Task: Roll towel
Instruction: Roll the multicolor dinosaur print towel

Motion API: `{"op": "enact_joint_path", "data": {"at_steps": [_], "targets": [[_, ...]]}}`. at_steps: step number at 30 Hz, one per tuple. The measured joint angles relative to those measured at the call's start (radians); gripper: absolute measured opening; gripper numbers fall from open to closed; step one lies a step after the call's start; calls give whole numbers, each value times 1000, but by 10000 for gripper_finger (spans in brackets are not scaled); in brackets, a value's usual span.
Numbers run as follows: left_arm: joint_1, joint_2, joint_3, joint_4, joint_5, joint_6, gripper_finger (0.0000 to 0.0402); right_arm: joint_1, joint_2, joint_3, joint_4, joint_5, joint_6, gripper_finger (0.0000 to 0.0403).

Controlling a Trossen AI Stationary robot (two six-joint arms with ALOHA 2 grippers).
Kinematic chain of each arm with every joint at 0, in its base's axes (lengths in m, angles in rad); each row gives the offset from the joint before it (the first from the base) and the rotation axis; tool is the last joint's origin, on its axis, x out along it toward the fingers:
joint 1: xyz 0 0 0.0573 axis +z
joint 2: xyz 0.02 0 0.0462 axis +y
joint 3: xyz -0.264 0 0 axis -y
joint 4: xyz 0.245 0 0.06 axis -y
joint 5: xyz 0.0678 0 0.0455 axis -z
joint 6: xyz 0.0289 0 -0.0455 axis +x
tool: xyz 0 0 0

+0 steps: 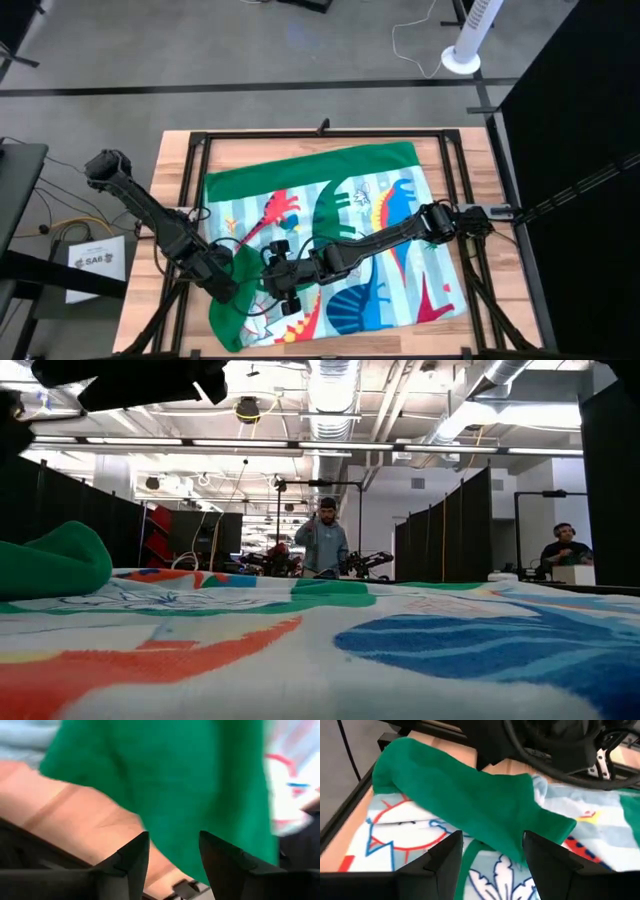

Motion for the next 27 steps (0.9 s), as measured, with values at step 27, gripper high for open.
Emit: {"op": "enact_joint_path", "data": {"at_steps": [27], "targets": [[-124,0,-216,283,30,-243,157,30,0,0,-39,1,33,195]]}}
